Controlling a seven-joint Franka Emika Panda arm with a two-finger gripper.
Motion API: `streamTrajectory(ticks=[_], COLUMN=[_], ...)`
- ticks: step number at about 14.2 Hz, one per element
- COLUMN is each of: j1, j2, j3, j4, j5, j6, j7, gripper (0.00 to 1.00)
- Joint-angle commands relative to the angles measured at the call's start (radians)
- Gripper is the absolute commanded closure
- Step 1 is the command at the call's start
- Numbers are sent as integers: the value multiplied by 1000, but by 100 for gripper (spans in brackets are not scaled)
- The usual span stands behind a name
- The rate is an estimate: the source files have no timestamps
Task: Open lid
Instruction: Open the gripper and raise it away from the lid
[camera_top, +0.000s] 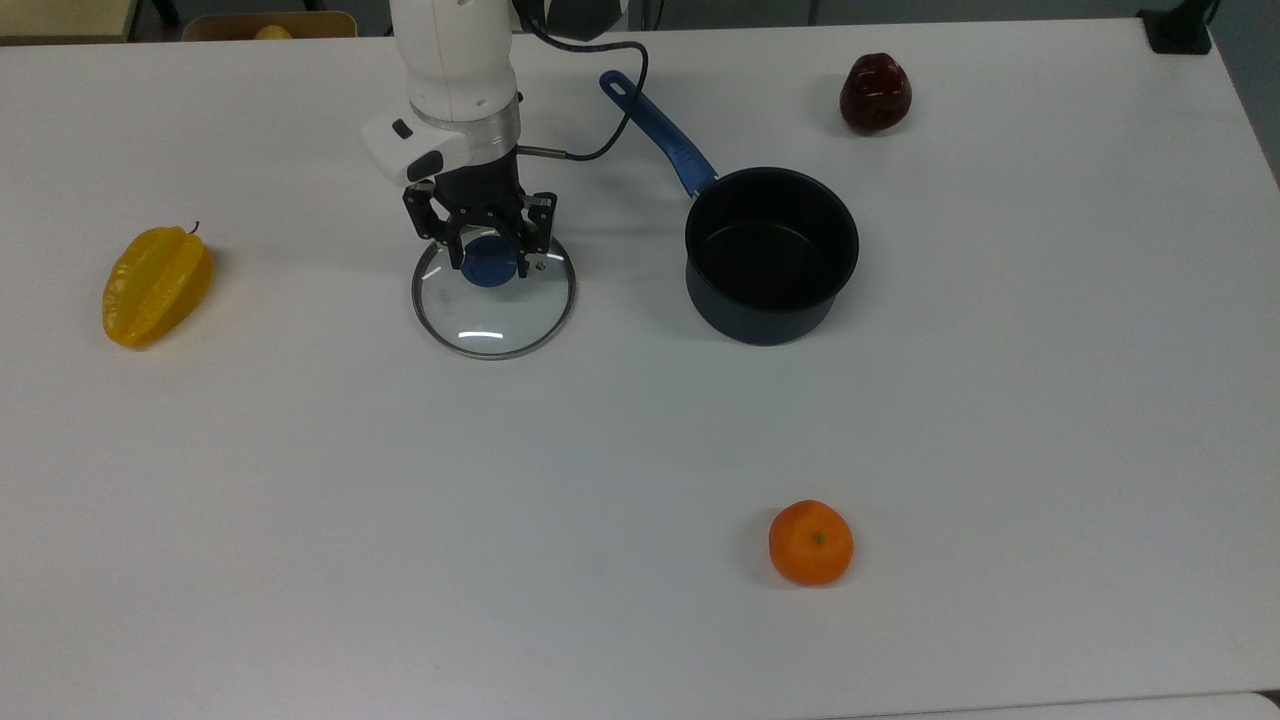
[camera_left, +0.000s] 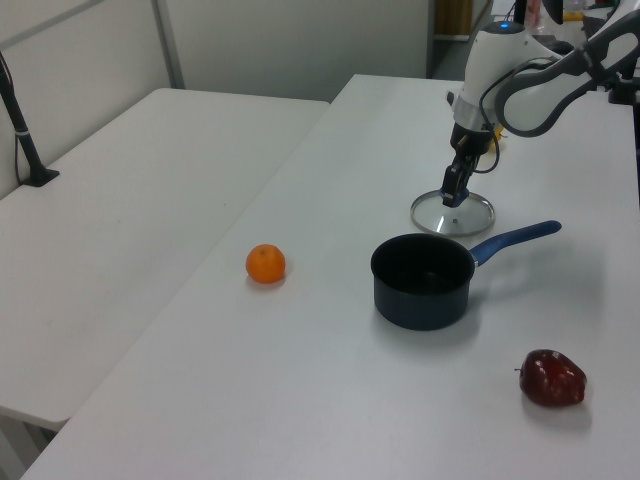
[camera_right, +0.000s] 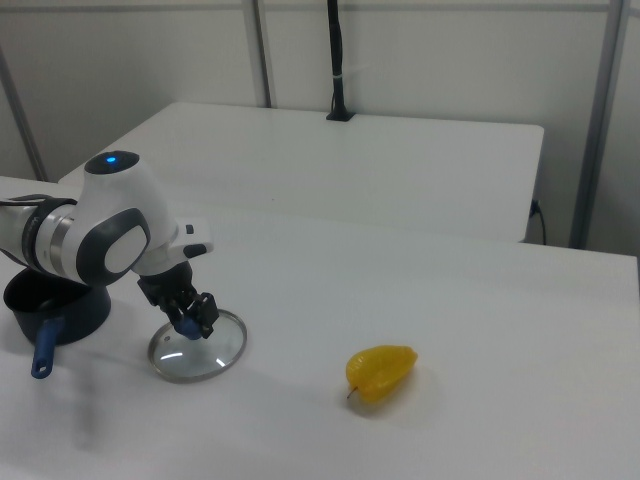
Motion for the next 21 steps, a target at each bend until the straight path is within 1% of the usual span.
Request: streamTrajectory(ticks=[1,2,5,7,8,10,11,13,14,16,18,21], j1=[3,1,-11,-5,1,4,16,36,38,38,38,26], j2=[-2,-2,-16,-28,-45,-72,-85,-118,-165,-230,-262,-275], j3=[1,-1,-1,-1,1,10,13,12,12,12,4,-2], j4=[8,25,121,219,287,358,403,467,474,473,474,473], j5=[-13,-12,-12,-12,-12,-12,-12,-12,-12,-12,-15,-18], j6=[-19,-38,-202,-359,-473,-607,-694,-823,-877,-901,-953,-985], j7=[-6,-6,-3,0,0,0,0,2,3,2,-3,-7], gripper=[0,0,0,0,0,0,0,0,0,0,0,0])
